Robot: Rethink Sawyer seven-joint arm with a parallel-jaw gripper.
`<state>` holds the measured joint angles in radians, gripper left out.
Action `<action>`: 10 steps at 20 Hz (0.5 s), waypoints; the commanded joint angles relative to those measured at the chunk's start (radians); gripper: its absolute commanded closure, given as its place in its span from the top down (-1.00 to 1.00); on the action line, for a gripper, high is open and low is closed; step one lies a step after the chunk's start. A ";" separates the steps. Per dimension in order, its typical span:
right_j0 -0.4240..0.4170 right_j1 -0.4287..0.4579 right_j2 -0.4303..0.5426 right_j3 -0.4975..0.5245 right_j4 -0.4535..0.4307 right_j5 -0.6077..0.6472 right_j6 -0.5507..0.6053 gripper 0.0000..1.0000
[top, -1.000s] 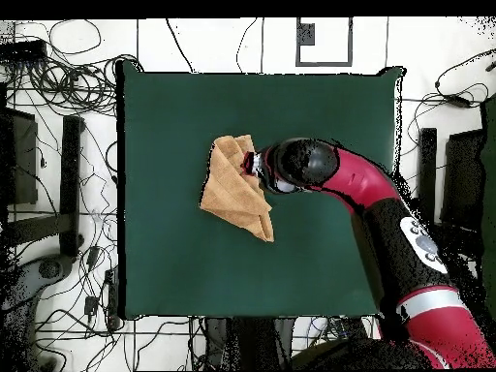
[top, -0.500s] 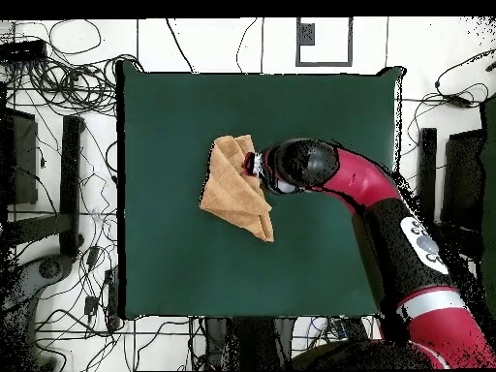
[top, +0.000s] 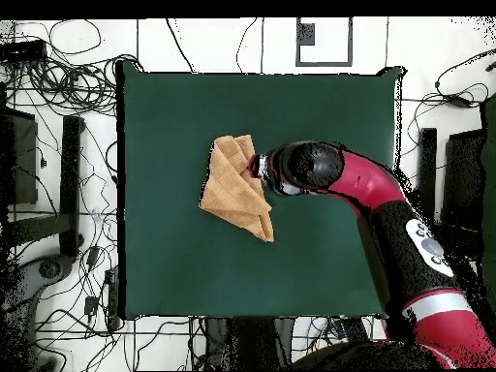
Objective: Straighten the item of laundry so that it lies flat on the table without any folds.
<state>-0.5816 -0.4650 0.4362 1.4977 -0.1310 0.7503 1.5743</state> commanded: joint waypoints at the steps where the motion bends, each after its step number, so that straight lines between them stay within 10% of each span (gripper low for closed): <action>1: 0.003 0.115 0.094 0.064 -0.040 0.081 -0.133 1.00; 10: -0.016 0.130 0.122 0.074 -0.034 0.119 -0.158 1.00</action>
<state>-0.6084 -0.4190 0.4453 1.4987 -0.1321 0.7616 1.5743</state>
